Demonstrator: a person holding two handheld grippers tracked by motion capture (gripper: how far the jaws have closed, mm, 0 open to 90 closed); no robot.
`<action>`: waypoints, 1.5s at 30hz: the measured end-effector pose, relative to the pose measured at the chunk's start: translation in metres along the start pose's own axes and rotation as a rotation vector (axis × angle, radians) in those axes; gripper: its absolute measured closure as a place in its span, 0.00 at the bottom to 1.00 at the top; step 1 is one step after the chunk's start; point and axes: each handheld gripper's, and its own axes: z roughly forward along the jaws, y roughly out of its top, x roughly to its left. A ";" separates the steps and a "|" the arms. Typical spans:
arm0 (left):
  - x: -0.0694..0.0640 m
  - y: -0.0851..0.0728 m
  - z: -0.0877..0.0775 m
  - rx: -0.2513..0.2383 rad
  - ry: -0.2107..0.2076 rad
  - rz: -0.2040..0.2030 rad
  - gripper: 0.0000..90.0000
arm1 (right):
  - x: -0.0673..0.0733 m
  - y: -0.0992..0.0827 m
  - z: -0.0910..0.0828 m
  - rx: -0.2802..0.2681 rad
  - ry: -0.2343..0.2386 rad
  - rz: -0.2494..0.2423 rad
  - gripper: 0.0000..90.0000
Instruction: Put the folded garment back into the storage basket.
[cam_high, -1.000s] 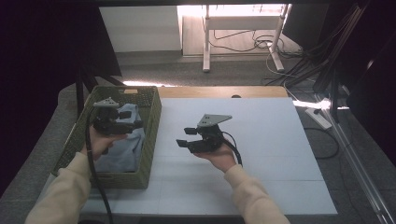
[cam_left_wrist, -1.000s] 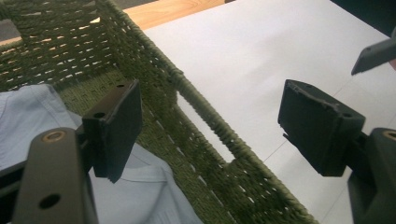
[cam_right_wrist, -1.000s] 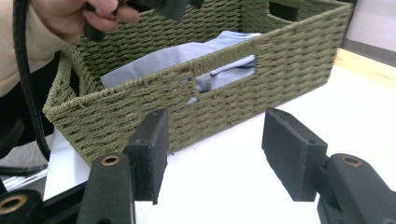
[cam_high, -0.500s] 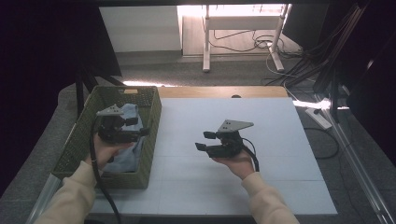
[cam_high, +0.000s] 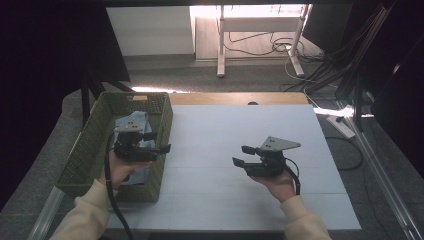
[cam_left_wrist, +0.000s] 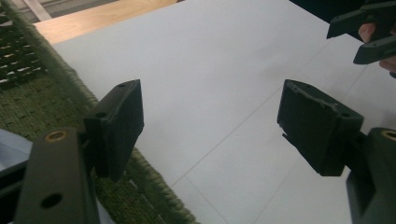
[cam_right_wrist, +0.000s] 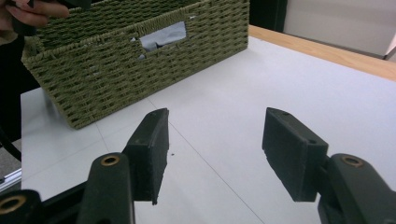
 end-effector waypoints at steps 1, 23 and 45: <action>0.000 0.000 0.000 0.000 0.000 0.000 0.26 | -0.001 -0.001 -0.003 -0.002 -0.004 -0.002 0.46; -0.024 -0.019 -0.005 -0.012 -0.015 0.012 0.26 | -0.025 -0.033 -0.062 0.005 -0.093 0.032 0.45; -0.026 -0.027 -0.003 -0.006 -0.035 0.013 0.26 | -0.039 -0.050 -0.089 0.029 -0.158 0.060 0.44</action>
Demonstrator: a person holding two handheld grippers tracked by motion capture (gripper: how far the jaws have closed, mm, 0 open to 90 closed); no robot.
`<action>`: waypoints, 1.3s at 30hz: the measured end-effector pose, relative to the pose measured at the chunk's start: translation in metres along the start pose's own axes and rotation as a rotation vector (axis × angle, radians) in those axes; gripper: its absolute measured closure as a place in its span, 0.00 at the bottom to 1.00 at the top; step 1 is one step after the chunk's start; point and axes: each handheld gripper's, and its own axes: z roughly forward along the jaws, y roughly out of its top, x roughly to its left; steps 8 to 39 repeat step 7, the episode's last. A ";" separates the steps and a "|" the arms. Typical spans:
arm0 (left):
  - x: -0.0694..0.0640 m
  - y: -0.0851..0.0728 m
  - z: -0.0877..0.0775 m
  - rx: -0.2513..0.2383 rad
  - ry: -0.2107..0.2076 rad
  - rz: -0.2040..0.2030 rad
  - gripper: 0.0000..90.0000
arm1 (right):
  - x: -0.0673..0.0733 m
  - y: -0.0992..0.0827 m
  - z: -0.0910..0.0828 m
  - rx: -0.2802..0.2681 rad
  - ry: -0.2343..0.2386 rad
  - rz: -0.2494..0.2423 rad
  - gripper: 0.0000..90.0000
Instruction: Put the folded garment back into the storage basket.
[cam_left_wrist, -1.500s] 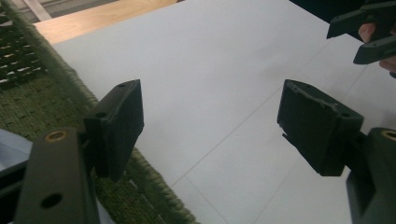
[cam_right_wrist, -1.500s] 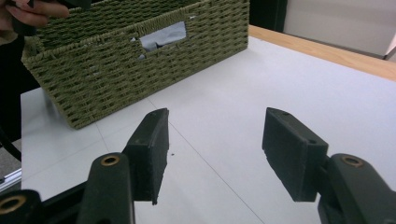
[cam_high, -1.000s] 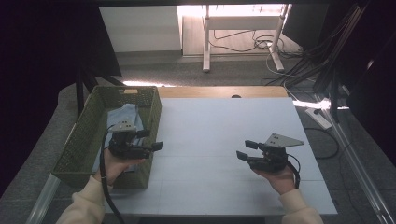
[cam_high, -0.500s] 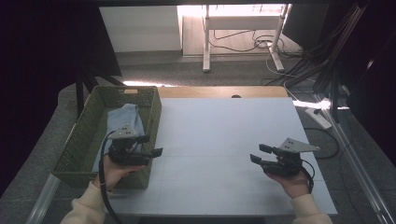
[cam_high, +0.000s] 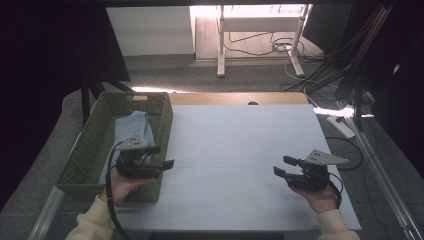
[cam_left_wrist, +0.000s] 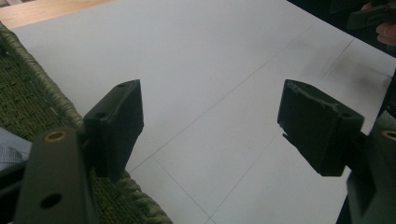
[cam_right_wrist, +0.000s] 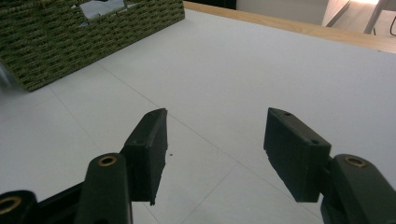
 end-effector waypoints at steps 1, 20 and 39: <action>0.000 0.000 0.000 -0.002 0.000 0.000 0.26 | 0.000 0.000 0.000 0.000 0.001 0.001 0.44; -0.001 0.001 -0.001 -0.007 -0.002 0.005 0.26 | 0.000 0.000 0.001 -0.003 0.009 0.006 0.44; -0.001 0.001 -0.001 -0.007 -0.002 0.005 0.26 | 0.000 0.000 0.001 -0.003 0.009 0.006 0.44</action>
